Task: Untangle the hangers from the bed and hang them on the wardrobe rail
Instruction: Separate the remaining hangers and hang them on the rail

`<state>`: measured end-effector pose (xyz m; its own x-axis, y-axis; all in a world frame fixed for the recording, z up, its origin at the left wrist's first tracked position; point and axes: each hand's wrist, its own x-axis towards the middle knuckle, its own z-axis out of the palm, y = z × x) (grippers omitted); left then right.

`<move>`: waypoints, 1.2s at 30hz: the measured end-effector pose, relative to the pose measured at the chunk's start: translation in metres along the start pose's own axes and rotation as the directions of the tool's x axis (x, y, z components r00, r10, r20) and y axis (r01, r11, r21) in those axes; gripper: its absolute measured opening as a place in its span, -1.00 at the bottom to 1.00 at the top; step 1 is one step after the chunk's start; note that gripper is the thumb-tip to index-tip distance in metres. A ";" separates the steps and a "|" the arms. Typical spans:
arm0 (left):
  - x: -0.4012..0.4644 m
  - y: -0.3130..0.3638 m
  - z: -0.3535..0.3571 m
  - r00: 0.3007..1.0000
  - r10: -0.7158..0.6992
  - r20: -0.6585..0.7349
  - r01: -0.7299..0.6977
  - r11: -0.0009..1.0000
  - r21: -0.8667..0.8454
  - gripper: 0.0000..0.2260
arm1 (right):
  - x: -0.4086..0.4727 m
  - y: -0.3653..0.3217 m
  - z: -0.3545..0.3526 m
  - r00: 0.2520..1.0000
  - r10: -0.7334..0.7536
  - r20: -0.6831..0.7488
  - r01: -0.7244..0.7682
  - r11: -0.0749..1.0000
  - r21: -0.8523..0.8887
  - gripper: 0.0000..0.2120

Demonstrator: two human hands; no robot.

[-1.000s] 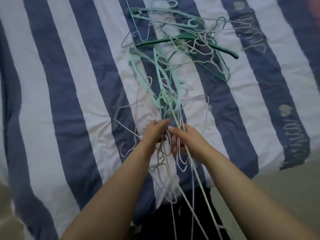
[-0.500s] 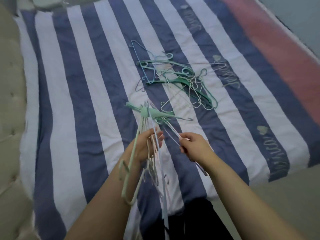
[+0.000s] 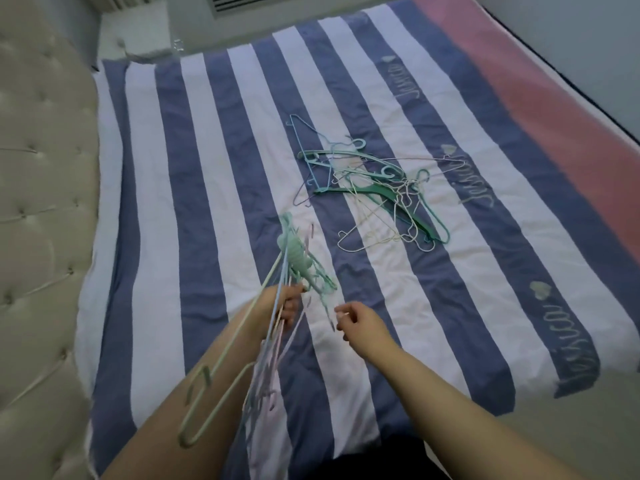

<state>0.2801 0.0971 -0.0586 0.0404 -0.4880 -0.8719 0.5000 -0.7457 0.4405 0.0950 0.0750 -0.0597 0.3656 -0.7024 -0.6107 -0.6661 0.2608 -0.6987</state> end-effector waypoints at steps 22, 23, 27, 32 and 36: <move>-0.121 -0.018 0.088 0.909 0.163 0.384 -0.241 0.956 0.165 -0.72 | -0.027 0.010 -0.130 0.916 -0.357 -0.183 0.282 0.898 -0.338 -0.74; -0.121 -0.017 0.090 0.893 0.179 0.413 -0.271 0.946 0.177 -0.72 | -0.035 0.011 -0.135 0.900 -0.375 -0.223 0.272 0.882 -0.386 -0.82; -0.121 -0.014 0.092 0.880 0.277 0.385 -0.391 0.883 0.258 -0.63 | -0.067 0.017 -0.141 0.843 -0.432 -0.320 0.271 0.856 -0.441 -0.68; -0.133 -0.020 0.095 0.866 0.240 0.440 -0.409 0.845 0.345 -0.62 | -0.112 0.013 -0.121 0.857 -0.366 -0.362 0.183 0.874 -0.450 -0.86; -0.142 -0.024 0.106 0.855 0.201 0.478 -0.411 0.824 0.390 -0.85 | -0.142 0.007 -0.101 0.838 -0.346 -0.423 0.167 0.899 -0.405 -0.81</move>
<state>0.1709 0.1362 0.0776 -0.2789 -0.7837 -0.5550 0.0579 -0.5906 0.8049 -0.0271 0.1091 0.0598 0.2620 -0.9585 -0.1122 -0.8009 -0.1511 -0.5794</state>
